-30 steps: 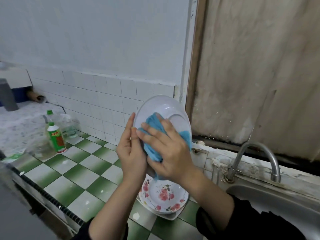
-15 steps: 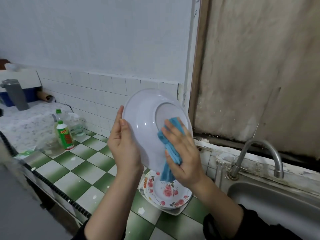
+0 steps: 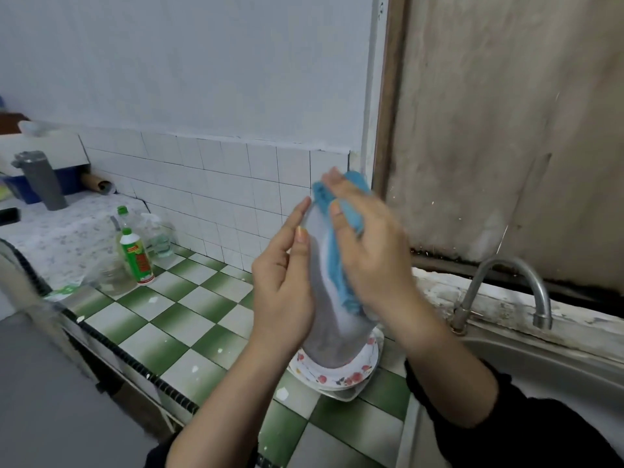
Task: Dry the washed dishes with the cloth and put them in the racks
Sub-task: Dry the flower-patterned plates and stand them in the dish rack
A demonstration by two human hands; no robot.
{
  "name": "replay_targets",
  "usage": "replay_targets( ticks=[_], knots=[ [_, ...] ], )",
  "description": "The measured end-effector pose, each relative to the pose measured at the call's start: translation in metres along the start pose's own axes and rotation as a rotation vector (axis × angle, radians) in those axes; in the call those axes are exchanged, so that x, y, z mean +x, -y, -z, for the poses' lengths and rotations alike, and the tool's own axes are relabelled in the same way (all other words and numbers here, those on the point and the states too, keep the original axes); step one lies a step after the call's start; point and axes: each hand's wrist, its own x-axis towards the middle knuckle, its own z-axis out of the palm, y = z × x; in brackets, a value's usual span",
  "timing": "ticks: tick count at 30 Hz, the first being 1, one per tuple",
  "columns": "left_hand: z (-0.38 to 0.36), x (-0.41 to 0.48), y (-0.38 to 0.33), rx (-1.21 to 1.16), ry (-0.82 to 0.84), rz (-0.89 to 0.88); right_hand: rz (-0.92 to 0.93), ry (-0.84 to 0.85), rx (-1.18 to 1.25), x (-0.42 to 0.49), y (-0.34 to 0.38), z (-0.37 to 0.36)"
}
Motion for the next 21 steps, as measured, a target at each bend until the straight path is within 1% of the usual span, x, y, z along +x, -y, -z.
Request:
replay_targets(
  ticks=[2, 3, 5, 8, 10, 11, 13, 15, 18, 19, 20, 21],
  knots=[
    [0.002, 0.003, 0.001, -0.083, -0.079, 0.066, 0.220, 0.025, -0.181, -0.022, 0.011, -0.014],
    [0.004, 0.004, 0.002, -0.088, -0.117, 0.088, 0.271, 0.035, -0.217, -0.031, 0.012, -0.019],
    [0.010, 0.008, 0.005, -0.092, -0.201, 0.110, 0.336, 0.033, -0.241, -0.043, 0.005, -0.023],
    [0.018, 0.017, 0.006, -0.163, -0.435, 0.161, 0.458, 0.044, -0.303, -0.060, -0.015, -0.026],
    [0.024, 0.025, 0.007, -0.251, -0.561, 0.185, 0.457, 0.070, -0.267, -0.069, -0.030, -0.028],
    [0.028, 0.028, 0.009, -0.284, -0.594, 0.191, 0.417, 0.062, -0.231, -0.072, -0.037, -0.029],
    [0.035, 0.028, 0.013, -0.307, -0.611, 0.209, 0.263, 0.012, -0.102, -0.073, -0.050, -0.030],
    [0.040, 0.025, 0.017, -0.314, -0.593, 0.235, 0.028, -0.051, 0.110, -0.067, -0.059, -0.027],
    [0.044, 0.019, 0.021, -0.299, -0.534, 0.260, -0.325, -0.063, 0.389, -0.051, -0.069, -0.018],
    [0.043, 0.018, 0.022, -0.290, -0.527, 0.260, -0.400, -0.064, 0.423, -0.048, -0.071, -0.014],
    [0.042, 0.018, 0.022, -0.288, -0.530, 0.256, -0.429, -0.066, 0.418, -0.047, -0.070, -0.012],
    [0.041, 0.020, 0.021, -0.301, -0.539, 0.248, -0.416, -0.071, 0.389, -0.049, -0.067, -0.013]
  ],
)
